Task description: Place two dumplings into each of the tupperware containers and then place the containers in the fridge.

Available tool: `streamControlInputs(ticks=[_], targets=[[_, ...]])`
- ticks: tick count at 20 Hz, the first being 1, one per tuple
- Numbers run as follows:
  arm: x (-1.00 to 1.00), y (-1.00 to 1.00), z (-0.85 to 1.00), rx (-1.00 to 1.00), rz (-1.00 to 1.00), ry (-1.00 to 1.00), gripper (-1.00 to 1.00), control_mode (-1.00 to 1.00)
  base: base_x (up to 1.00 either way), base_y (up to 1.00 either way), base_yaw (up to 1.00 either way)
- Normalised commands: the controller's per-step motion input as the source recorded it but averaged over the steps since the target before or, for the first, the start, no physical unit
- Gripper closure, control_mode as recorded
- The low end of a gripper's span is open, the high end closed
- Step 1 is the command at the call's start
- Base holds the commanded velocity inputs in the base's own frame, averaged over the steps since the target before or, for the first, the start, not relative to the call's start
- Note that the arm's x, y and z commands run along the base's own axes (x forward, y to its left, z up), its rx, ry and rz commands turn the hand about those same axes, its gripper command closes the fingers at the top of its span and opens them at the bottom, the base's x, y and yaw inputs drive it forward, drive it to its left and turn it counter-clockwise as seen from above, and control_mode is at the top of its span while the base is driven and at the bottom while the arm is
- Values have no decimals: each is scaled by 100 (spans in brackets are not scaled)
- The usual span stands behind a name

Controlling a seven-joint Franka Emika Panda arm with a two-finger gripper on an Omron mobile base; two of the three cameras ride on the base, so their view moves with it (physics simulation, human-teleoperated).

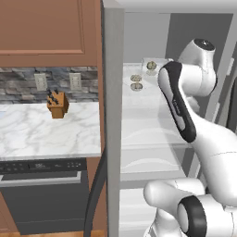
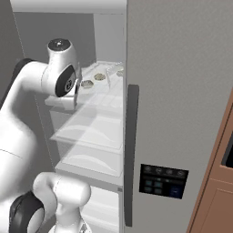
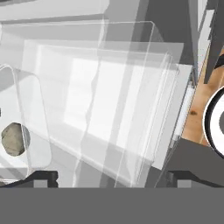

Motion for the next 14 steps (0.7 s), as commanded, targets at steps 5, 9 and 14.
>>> streamControlInputs(ticks=[5,9,14], targets=[[-100,-34,18,0,-3,0,-100,-100,0,0,0],[-100,-29,6,1,-3,0,-100,-100,0,0,0],[-100,30,-7,-4,0,0,-100,-100,0,0,0]])
